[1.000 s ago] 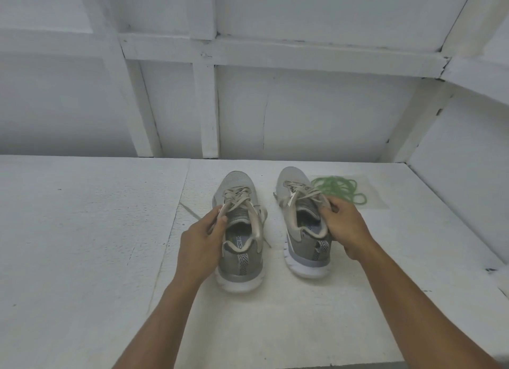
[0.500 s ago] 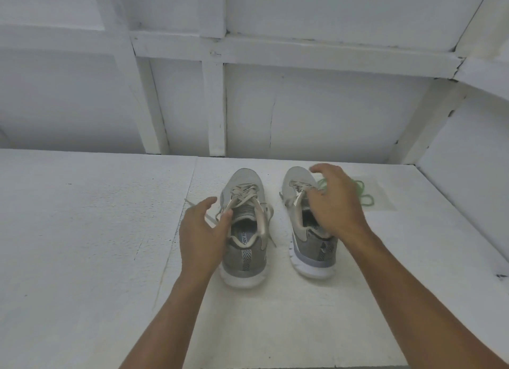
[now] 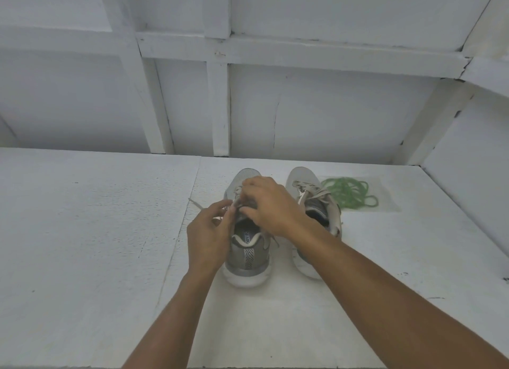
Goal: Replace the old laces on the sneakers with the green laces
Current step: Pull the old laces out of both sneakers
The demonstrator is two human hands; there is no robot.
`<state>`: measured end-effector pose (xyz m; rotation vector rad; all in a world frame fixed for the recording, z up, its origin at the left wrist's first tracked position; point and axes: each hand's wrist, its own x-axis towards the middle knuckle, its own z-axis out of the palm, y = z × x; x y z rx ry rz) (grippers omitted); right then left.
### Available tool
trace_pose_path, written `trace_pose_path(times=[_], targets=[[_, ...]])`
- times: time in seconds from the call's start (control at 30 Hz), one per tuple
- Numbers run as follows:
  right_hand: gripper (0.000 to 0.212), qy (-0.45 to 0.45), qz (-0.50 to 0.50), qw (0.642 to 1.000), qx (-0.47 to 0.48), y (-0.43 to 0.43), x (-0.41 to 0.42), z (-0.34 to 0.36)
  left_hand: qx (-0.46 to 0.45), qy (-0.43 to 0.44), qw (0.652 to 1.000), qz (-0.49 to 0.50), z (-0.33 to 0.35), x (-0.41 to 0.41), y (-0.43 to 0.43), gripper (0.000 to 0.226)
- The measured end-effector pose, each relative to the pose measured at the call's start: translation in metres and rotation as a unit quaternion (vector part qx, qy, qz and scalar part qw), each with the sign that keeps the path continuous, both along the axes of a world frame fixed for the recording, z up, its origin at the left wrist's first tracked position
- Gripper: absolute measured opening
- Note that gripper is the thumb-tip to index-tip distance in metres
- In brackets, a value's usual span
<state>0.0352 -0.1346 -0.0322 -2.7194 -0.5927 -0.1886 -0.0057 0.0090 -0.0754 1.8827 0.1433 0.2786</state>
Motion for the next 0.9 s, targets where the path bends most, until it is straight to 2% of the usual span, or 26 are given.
trace_pose_path(times=[0.13, 0.3, 0.5, 0.6, 0.67, 0.8, 0.9], targets=[[0.011, -0.026, 0.005, 1.0, -0.009, 0.005, 0.003, -0.007, 0.003, 0.005, 1.0, 0.005, -0.003, 0.001, -0.001, 0.018], [0.011, -0.067, 0.016, 0.996, -0.055, 0.0, 0.004, -0.003, -0.036, 0.039, 0.998, 0.015, 0.001, 0.004, -0.002, 0.023], [0.009, -0.061, -0.094, 0.992, 0.058, -0.024, 0.009, 0.018, -0.083, 0.057, 0.994, 0.031, -0.001, 0.006, -0.001, 0.022], [0.029, -0.029, -0.071, 0.993, 0.085, -0.02, 0.007, 0.021, -0.088, 0.057, 0.994, 0.032, 0.0, 0.006, -0.001, 0.021], [0.042, -0.001, -0.028, 0.997, 0.067, -0.013, 0.004, 0.018, -0.086, 0.057, 0.994, 0.031, 0.001, 0.005, -0.002, 0.018], [0.022, -0.008, -0.003, 0.999, -0.046, -0.001, 0.001, 0.003, -0.09, 0.055, 0.994, 0.03, 0.002, 0.004, -0.003, 0.02], [0.014, -0.026, -0.023, 0.999, -0.034, -0.005, 0.006, 0.004, -0.095, 0.056, 0.994, 0.028, 0.002, 0.004, -0.002, 0.021]])
